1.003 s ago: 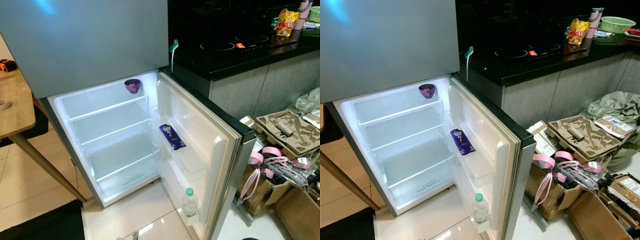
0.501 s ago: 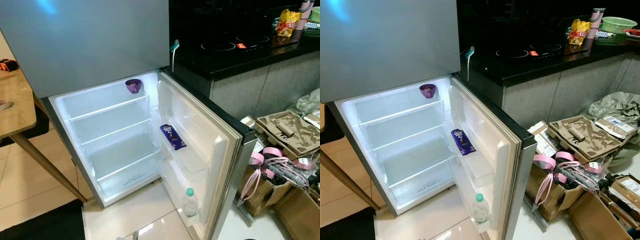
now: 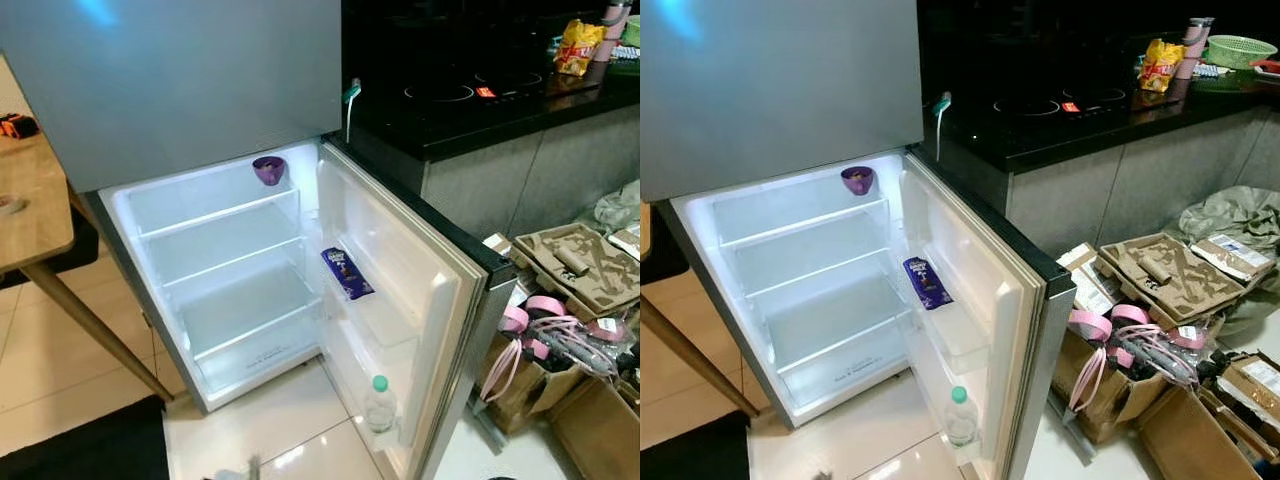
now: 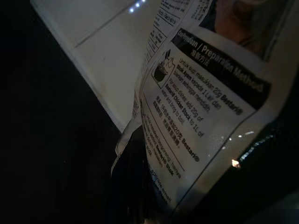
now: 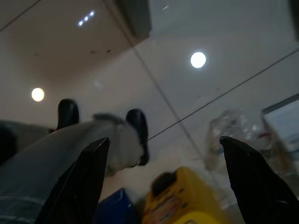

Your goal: Restocking fridge

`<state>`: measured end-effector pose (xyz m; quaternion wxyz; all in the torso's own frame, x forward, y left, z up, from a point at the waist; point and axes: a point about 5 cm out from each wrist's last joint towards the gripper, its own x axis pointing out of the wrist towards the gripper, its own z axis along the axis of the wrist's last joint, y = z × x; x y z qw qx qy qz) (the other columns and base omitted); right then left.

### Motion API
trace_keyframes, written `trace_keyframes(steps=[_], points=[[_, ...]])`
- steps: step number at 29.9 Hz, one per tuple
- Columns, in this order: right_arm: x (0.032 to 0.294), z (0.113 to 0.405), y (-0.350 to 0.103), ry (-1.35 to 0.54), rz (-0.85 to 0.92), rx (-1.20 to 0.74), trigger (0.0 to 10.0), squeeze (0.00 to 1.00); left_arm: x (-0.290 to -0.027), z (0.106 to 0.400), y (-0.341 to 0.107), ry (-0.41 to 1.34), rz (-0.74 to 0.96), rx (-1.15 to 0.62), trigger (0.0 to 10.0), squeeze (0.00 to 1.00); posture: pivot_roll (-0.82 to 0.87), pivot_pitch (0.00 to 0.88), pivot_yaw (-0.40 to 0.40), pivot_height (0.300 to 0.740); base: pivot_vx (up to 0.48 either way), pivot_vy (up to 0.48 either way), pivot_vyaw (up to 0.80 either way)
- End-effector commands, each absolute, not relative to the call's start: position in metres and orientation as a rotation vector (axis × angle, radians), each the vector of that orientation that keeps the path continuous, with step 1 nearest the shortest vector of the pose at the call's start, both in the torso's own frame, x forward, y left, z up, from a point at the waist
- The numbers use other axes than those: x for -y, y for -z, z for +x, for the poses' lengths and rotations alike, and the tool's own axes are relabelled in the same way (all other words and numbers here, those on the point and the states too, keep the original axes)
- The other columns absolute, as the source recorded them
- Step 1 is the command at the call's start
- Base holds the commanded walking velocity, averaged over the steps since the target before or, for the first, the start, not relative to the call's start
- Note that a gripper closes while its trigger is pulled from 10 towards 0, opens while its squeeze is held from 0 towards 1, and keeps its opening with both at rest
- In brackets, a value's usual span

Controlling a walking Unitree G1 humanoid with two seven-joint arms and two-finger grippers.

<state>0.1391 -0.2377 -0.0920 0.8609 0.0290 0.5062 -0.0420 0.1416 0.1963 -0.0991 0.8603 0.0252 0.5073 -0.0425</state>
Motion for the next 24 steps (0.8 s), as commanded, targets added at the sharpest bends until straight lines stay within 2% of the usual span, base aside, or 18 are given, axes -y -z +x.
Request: trace_keyframes(steps=[1, 9, 16, 24], points=[[0.246, 0.146, 0.087, 0.092, 0.044, -1.045, 10.0, 0.00, -0.197, 0.141, 0.099, 0.061, 0.036, -1.064, 10.0, 0.00, -0.10, 0.000, -0.031, 0.740, 0.000, 0.000, 0.00], [0.258, 0.157, 0.079, 0.105, 0.023, -1.017, 10.0, 0.00, -0.185, 0.129, 0.105, 0.057, -0.011, -1.093, 10.0, 0.00, -0.09, 0.000, -0.049, 0.740, 0.000, 0.000, 0.00], [0.245, 0.151, 0.086, 0.100, 0.055, -1.031, 10.0, 0.00, -0.192, 0.122, 0.106, 0.078, 0.026, -1.121, 10.0, 0.00, -0.10, 0.000, -0.006, 0.740, 0.000, 0.000, 0.00], [0.243, 0.144, 0.089, 0.089, 0.054, -1.046, 10.0, 0.00, -0.190, 0.135, 0.102, 0.121, 0.064, -1.089, 10.0, 0.00, -0.10, 0.000, -0.005, 0.740, 0.000, 0.000, 0.00]])
